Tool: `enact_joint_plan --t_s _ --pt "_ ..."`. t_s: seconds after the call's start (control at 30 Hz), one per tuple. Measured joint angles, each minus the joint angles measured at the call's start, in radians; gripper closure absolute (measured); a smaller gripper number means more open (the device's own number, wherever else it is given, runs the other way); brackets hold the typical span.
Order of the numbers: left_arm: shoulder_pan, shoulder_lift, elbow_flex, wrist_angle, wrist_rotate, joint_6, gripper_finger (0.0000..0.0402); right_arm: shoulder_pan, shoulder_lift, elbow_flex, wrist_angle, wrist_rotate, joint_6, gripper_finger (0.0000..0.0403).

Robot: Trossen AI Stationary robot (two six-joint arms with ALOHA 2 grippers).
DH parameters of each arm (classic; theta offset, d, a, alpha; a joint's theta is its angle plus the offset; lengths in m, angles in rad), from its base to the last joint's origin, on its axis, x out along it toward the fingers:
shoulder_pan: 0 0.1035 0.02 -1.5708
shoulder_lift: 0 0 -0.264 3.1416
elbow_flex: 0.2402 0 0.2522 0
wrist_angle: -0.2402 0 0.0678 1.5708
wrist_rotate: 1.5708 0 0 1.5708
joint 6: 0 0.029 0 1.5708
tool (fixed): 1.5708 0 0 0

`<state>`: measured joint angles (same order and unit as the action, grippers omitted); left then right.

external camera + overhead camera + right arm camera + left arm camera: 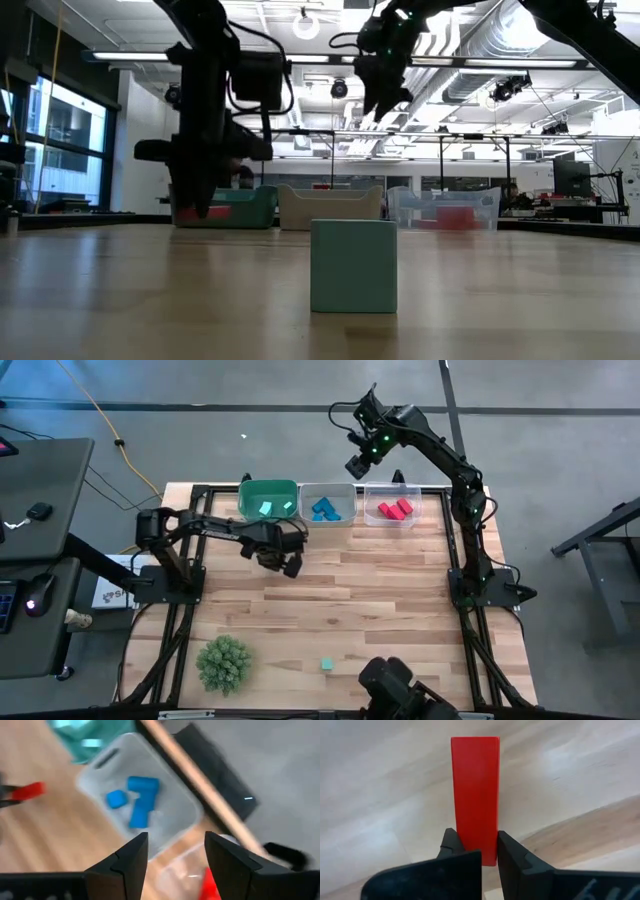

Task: Sort & place blocks by color
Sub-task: Put the orange block into the transparent bin

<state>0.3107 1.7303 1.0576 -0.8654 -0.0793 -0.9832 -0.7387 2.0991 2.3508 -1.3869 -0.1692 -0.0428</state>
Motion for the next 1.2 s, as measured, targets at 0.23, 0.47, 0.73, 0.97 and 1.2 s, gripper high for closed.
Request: enact_joint_plan --t_s 0.23,0.47,0.73,0.97,1.2 --pt "0.002 -0.082 0.002 0.005 -0.031 0.159 0.0401 0.019 0.000 0.000 -0.028 -0.212 0.077 0.0217" --pt "0.004 -0.175 0.002 0.035 -0.080 0.308 0.0401 0.087 0.000 0.000 -0.039 -0.250 0.146 0.0217" --pt "0.003 -0.258 0.003 0.158 -0.080 0.546 0.0401 0.205 0.000 0.000 -0.002 -0.250 0.202 0.0217" --pt "0.003 -0.300 0.003 0.205 -0.080 0.703 0.0401 0.295 0.000 0.000 0.033 -0.250 0.232 0.0217" --pt "0.003 -0.322 0.004 0.222 -0.103 0.820 0.0401 0.347 0.000 0.000 0.095 -0.250 0.311 0.0217"
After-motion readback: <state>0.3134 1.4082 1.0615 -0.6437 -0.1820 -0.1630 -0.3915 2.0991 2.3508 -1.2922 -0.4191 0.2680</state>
